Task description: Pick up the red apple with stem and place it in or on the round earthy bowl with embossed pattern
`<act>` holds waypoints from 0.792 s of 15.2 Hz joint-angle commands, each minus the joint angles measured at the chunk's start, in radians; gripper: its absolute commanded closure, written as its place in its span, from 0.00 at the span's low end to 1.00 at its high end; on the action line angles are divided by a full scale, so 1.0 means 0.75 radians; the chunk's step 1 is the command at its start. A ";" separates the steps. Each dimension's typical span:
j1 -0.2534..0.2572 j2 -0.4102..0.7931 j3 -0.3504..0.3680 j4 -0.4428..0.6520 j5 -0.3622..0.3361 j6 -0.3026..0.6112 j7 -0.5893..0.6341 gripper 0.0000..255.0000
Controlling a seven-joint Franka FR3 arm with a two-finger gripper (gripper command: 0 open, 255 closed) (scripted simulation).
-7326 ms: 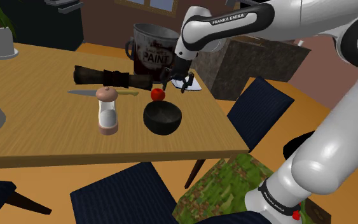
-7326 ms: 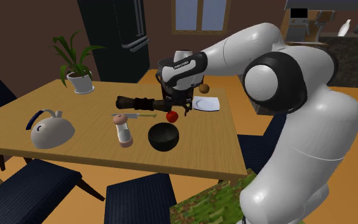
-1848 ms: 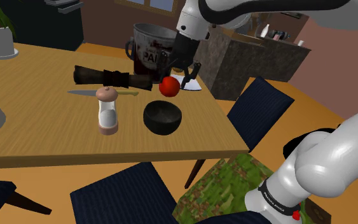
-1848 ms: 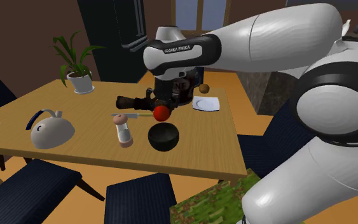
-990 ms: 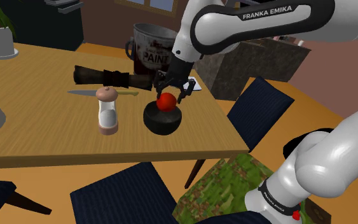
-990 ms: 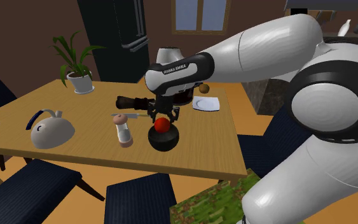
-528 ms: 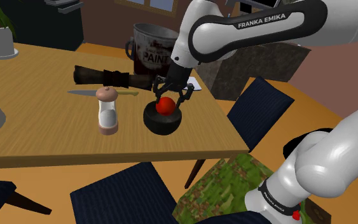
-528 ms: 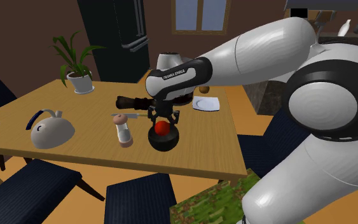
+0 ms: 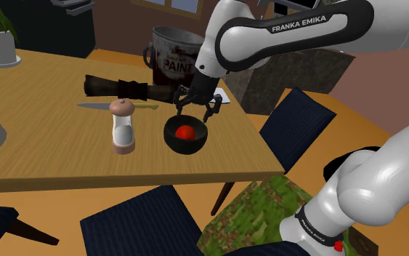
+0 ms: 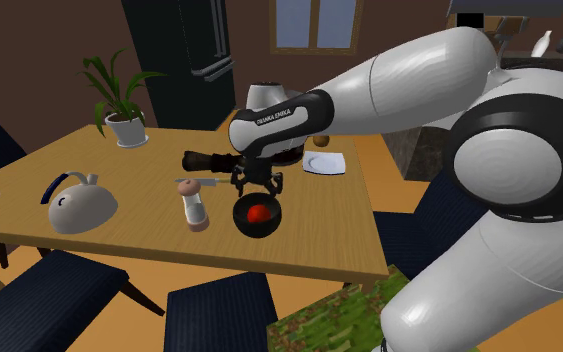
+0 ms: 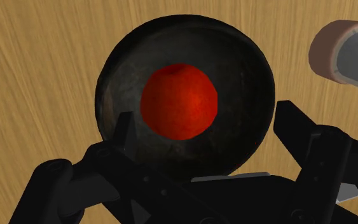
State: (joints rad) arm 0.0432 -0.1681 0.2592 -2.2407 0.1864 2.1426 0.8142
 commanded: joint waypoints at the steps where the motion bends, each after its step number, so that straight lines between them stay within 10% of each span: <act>1: 0.000 0.000 0.000 0.000 0.000 0.000 0.000 0.00; 12: -0.010 -0.063 -0.020 0.107 -0.002 -0.172 -0.003 0.00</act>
State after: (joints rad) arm 0.0358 -0.2156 0.2439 -2.1602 0.1850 2.0141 0.8117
